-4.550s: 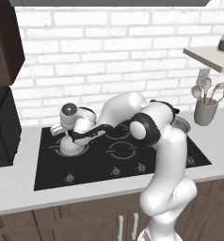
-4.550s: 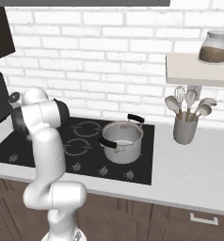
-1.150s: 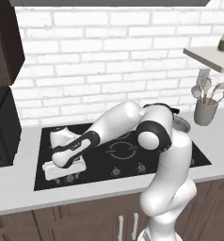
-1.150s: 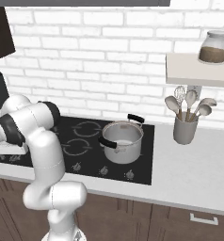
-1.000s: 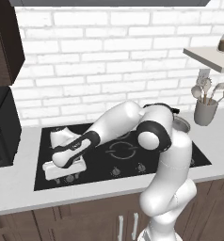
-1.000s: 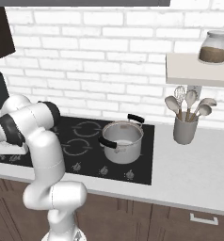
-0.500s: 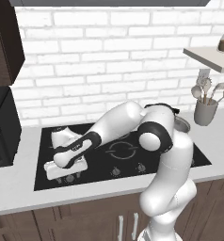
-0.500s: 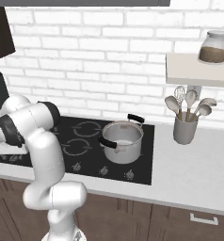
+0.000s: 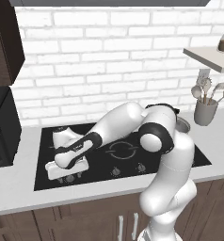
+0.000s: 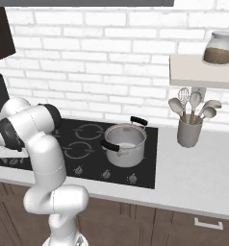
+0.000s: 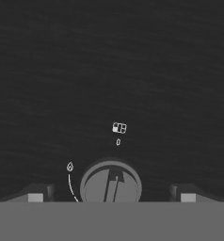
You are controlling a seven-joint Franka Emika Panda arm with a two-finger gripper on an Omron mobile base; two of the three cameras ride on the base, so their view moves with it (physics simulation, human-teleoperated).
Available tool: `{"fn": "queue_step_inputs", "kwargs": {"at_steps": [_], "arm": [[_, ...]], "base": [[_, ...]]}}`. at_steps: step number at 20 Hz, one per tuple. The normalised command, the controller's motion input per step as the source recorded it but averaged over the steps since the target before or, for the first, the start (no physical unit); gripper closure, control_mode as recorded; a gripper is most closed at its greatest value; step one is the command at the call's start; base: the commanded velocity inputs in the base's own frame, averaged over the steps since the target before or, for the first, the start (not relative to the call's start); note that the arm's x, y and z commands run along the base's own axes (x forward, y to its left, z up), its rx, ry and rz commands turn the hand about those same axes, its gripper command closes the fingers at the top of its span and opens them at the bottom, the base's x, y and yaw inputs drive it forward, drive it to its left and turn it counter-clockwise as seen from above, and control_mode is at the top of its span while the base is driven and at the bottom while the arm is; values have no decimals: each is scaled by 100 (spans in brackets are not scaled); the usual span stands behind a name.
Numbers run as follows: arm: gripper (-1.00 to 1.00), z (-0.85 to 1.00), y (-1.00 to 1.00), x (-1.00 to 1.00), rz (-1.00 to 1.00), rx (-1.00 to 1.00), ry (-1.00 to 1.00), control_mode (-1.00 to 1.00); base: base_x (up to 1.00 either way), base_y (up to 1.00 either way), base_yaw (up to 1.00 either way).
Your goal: Pick the kettle from the counter and place it on a stove burner. Then turn the burner on.
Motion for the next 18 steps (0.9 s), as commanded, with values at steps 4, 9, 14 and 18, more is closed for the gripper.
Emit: {"fn": "queue_step_inputs", "kwargs": {"at_steps": [4, 9, 14, 18], "arm": [[100, 0, 0, 0, 0, 0, 0, -100], [100, 0, 0, 0, 1, 0, -1, -100], [100, 3, 15, 0, 30, -2, -2, -100], [100, 3, 11, 0, 49, -3, 0, -100]], "base": [[0, 0, 0], [0, 0, 0], [0, 0, 0], [0, 0, 0]]}}
